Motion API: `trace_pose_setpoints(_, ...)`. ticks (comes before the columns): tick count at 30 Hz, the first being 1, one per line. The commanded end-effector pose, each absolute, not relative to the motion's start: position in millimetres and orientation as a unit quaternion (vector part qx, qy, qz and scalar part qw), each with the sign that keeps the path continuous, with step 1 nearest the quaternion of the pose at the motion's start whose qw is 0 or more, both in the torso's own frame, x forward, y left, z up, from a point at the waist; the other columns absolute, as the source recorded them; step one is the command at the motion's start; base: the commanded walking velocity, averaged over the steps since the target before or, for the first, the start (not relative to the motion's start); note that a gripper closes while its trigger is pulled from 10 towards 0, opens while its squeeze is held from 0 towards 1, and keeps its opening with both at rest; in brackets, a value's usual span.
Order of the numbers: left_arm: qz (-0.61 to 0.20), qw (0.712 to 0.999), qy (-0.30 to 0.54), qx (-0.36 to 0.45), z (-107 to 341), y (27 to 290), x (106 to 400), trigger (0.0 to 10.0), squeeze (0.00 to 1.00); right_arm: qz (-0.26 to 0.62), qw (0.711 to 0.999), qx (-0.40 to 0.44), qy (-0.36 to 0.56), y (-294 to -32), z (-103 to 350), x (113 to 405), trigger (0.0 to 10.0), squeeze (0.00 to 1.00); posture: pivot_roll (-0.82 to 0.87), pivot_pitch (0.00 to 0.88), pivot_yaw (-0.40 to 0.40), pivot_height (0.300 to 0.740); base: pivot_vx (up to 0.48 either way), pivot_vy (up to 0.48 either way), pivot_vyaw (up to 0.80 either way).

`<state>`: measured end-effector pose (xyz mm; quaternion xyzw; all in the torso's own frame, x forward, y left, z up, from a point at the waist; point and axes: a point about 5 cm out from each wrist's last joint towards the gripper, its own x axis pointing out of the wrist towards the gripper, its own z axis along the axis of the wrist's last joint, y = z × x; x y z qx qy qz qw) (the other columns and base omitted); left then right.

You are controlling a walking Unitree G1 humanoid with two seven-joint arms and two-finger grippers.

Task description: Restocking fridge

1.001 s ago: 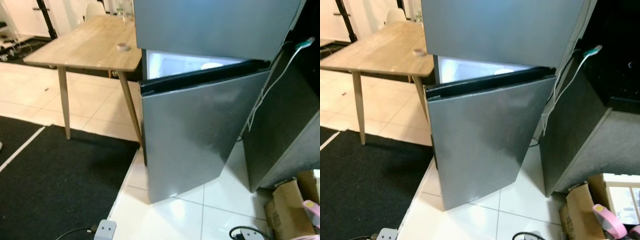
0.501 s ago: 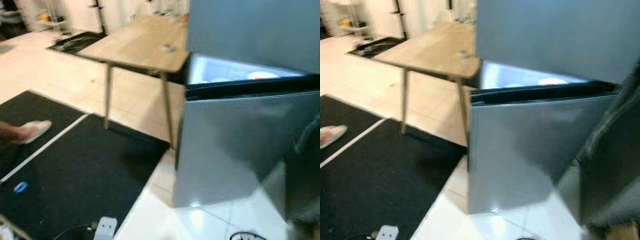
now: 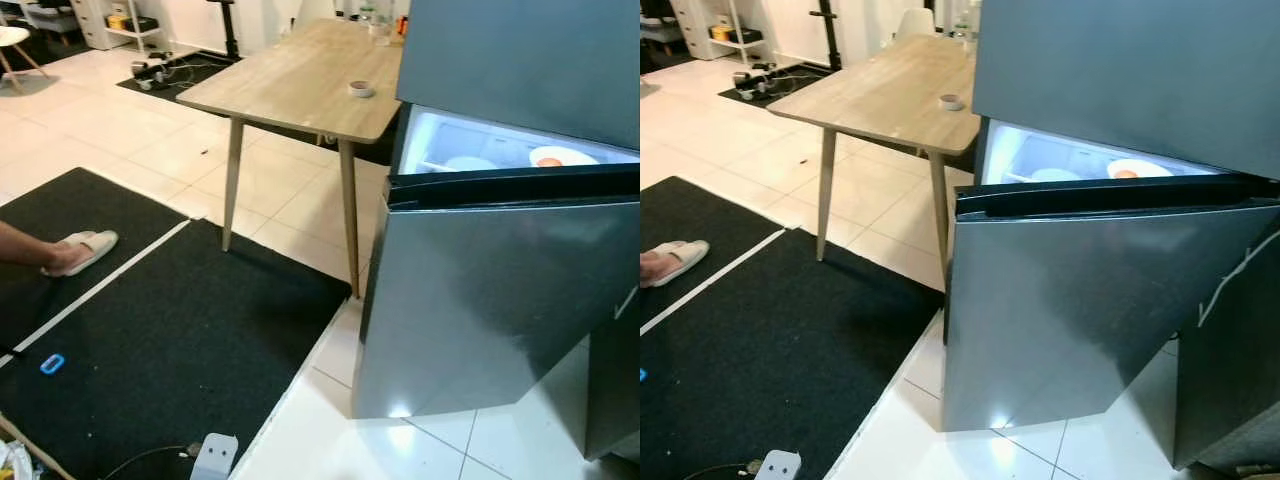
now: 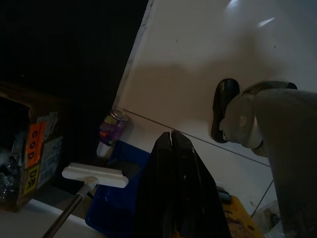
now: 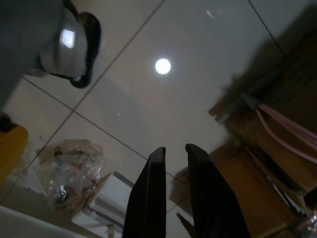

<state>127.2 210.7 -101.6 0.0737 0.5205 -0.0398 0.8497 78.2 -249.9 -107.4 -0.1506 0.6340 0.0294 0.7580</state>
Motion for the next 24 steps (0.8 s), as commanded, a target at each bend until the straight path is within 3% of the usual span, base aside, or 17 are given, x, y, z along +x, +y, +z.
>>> trace_pose_setpoints(1, -0.039, 0.846, 0.526, 0.076, -102.2, 214.1, 123.6, 10.0, 0.00, 0.028, 0.758, -0.147, 0.635, -248.6, -108.2, 75.9, 10.0, 0.00, 0.01, 0.000, -0.026, 0.740, 0.000, 0.000, 0.00)
trace_pose_setpoints(8, -0.038, 0.848, 0.525, 0.070, -101.8, 213.7, 125.0, 10.0, 0.00, 0.045, 0.771, -0.128, 0.623, -242.7, -108.3, 80.8, 10.0, 0.00, 0.00, 0.000, -0.033, 0.740, 0.000, 0.000, 0.07)
trace_pose_setpoints(24, -0.027, 0.846, 0.532, 0.027, -104.3, 208.3, 120.2, 10.0, 0.00, 0.047, 0.776, -0.137, 0.613, -241.7, -107.1, 88.4, 10.0, 0.00, 0.00, 0.000, -0.058, 0.740, 0.000, 0.000, 0.75)
